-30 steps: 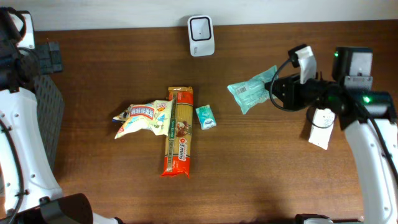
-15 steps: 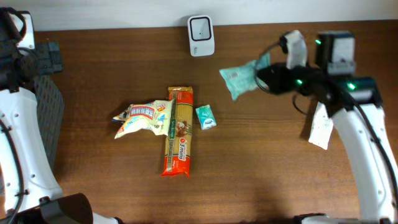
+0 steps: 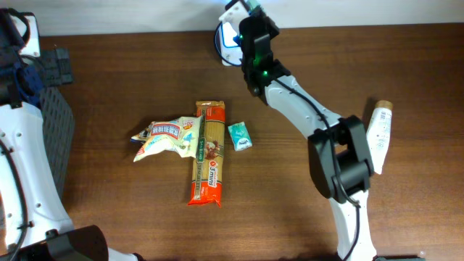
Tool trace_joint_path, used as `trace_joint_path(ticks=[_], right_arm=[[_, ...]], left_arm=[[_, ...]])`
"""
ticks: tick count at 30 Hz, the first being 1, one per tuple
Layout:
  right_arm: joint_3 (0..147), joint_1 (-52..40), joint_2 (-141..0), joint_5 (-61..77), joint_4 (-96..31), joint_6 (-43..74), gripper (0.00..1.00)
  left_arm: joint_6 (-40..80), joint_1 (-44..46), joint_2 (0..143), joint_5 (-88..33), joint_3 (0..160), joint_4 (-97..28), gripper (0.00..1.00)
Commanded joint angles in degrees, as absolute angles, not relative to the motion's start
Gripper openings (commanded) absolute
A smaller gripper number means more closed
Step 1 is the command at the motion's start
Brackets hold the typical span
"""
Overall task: Scan the item barcode
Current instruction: 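Hold the blue pouch up to the barcode scanner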
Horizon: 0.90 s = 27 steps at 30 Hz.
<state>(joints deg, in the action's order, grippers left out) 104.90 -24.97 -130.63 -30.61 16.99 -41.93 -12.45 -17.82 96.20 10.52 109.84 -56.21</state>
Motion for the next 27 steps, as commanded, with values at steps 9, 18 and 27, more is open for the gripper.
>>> trace_joint_path(ticks=[9,18,27], right_arm=[[106.19,-25.58,-138.30,-24.84,29.82,-55.86,0.04],[106.19,-25.98,-138.30,-23.09,29.82,-58.48,0.04],[106.19,-30.46,-133.82,-30.39,29.58,-52.56,0.04]], left_arm=[[-12.97,-18.06,95.55,10.35,110.52,-56.21,0.99],[-12.95,-18.06,95.55,10.35,110.52,-56.21,0.99],[-12.95,-18.06,95.55,10.35,110.52,-56.21,0.99]])
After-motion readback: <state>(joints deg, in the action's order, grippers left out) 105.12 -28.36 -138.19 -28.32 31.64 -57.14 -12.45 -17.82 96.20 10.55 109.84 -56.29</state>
